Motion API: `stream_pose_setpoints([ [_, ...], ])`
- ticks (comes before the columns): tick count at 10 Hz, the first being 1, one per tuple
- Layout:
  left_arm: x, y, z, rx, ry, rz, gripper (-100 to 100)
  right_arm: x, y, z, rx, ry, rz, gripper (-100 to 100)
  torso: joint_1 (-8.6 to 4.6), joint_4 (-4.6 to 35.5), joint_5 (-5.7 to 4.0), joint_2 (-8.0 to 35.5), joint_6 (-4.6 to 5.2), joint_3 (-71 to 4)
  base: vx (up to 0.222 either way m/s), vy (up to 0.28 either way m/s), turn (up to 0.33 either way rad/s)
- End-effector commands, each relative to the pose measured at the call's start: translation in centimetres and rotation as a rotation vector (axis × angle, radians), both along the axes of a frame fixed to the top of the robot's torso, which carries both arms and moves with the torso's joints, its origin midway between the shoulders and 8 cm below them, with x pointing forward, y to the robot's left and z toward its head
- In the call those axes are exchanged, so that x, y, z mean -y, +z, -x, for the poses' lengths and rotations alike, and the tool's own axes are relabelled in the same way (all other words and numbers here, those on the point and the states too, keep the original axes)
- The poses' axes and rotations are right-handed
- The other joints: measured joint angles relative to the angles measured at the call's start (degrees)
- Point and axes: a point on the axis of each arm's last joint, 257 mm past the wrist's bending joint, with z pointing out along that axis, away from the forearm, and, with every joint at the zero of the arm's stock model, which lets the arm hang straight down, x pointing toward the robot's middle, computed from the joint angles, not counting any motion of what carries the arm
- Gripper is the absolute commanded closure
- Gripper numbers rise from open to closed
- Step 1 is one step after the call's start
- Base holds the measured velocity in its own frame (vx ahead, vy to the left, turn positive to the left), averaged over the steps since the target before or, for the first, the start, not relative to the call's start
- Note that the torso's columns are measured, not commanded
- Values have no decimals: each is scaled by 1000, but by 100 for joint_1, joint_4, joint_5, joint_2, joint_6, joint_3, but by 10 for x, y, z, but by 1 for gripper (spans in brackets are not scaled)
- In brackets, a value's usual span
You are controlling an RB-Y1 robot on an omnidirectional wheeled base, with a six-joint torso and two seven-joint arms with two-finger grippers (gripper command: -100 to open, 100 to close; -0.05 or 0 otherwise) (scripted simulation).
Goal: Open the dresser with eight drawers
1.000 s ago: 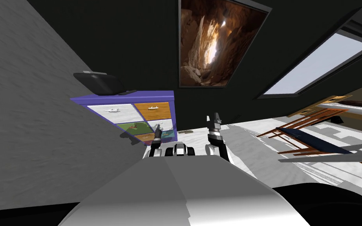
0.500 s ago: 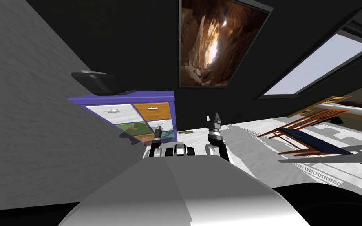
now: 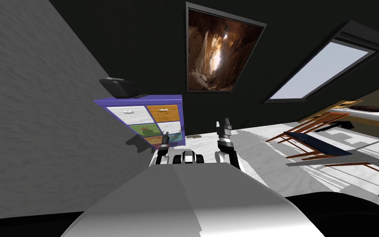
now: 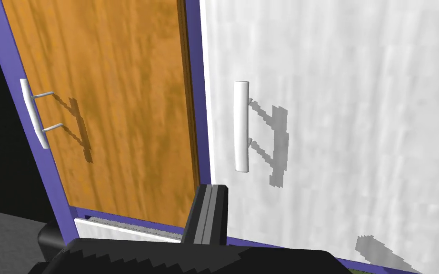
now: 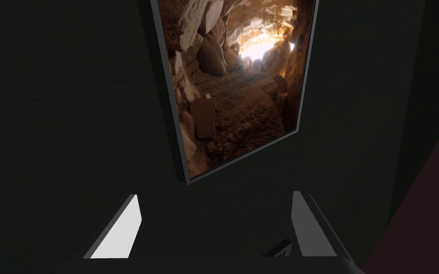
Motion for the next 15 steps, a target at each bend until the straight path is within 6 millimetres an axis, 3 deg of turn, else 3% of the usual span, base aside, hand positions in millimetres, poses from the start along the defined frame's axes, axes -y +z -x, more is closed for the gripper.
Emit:
stream_pose_setpoints([
  [1, -11, 0, 1, -8, -16, -51, -100, 0, 0, 0, 0, 0, 0, 0, 1, -6, 0, -16, -1, -13, 0, 0, 0],
  [7, -35, 2, -6, -35, -36, -137, -100, 0, 0, 0, 0, 0, 0, 0, -9, 4, -3, 15, 0, 9, 61, -4, -2],
  [13, -4, 4, -12, -12, 7, 10, -100, 0, 0, 0, 0, 0, 0, 0, -3, 14, -1, 54, 0, 31, 53, -11, 0],
  [15, -7, 10, -15, -13, 5, -2, -100, 0, 0, 0, 0, 0, 0, 0, -8, 6, -3, 29, -1, 15, 22, 4, -7],
])
